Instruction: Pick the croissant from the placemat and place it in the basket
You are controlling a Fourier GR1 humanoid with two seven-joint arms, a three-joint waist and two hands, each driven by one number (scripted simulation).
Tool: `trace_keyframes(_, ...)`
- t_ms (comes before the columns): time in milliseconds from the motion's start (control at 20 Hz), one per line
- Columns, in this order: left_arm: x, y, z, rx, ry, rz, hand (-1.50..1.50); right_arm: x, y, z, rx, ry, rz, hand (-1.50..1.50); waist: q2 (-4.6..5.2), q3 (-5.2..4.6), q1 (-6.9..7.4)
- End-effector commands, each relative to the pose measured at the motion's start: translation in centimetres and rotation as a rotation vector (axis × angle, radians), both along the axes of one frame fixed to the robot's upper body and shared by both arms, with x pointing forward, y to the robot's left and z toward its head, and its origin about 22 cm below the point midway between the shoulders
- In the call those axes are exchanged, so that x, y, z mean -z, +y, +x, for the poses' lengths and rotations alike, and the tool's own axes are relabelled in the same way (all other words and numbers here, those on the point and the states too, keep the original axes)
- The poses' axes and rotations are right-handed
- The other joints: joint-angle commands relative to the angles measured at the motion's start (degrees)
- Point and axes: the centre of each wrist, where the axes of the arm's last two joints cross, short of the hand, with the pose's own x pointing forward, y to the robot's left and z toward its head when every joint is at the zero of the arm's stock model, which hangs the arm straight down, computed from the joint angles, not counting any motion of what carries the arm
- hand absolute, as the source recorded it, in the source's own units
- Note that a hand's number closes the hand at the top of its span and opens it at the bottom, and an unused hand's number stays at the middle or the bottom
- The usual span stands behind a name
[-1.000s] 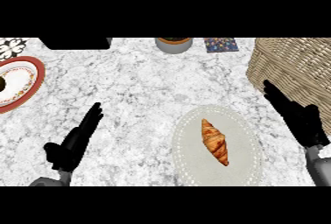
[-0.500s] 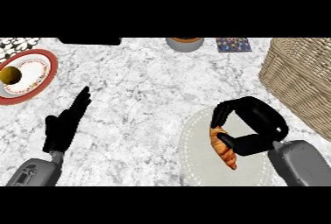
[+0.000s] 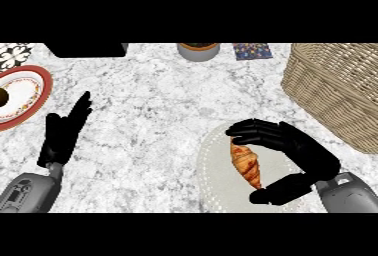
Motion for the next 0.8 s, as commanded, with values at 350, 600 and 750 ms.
trace_keyframes(350,0.6,-1.1,0.0,0.002,0.018,-0.007,0.0,-9.8,-3.4,0.1,0.021,-0.155,-0.861,-1.5,0.28,-0.26,0.43)
trace_keyframes(600,-0.1,-1.7,0.4,0.002,0.003,0.002,0.0,-11.7,-2.4,-1.6,-0.083,-0.064,-0.94,-1.5,0.47,-0.12,0.56)
trace_keyframes(750,-0.9,0.2,1.9,0.0,0.032,0.015,0.0,-12.6,-1.8,-1.5,-0.077,-0.04,-0.944,-1.5,0.59,-0.13,0.43)
